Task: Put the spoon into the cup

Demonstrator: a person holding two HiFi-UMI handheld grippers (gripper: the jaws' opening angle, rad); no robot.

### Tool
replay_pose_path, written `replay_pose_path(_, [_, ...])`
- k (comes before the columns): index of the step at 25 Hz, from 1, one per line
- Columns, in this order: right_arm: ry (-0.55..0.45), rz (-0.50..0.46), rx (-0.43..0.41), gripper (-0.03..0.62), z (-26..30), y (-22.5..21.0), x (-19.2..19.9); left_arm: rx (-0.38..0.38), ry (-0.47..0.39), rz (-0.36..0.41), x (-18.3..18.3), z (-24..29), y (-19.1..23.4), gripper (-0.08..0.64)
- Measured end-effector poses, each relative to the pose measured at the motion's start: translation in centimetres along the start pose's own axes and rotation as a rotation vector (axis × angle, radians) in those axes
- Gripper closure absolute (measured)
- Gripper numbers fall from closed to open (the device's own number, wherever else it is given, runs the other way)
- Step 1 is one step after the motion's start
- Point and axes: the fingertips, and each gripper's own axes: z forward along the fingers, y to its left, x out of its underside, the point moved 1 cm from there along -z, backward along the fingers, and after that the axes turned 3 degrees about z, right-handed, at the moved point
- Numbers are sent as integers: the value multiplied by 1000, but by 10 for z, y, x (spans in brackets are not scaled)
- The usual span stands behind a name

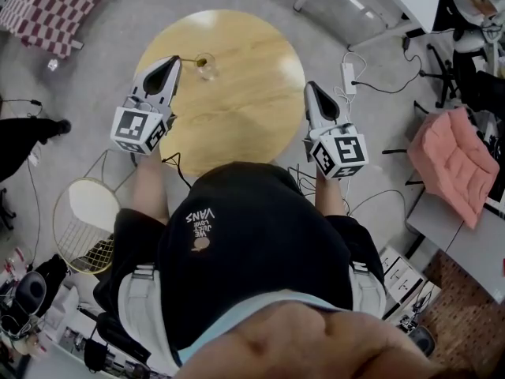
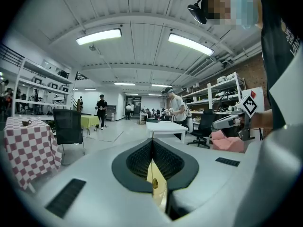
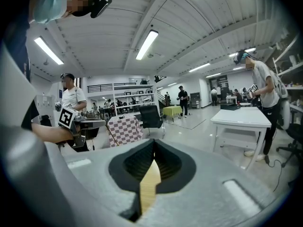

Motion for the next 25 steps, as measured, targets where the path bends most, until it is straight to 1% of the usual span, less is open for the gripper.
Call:
replay_pose_path(12, [7, 11, 24, 594, 2, -4, 3, 22, 52, -17, 25, 16, 3, 558])
replay_pose_path(25, [16, 20, 45, 595, 4, -8, 5, 31, 100, -34, 45, 28, 9, 558])
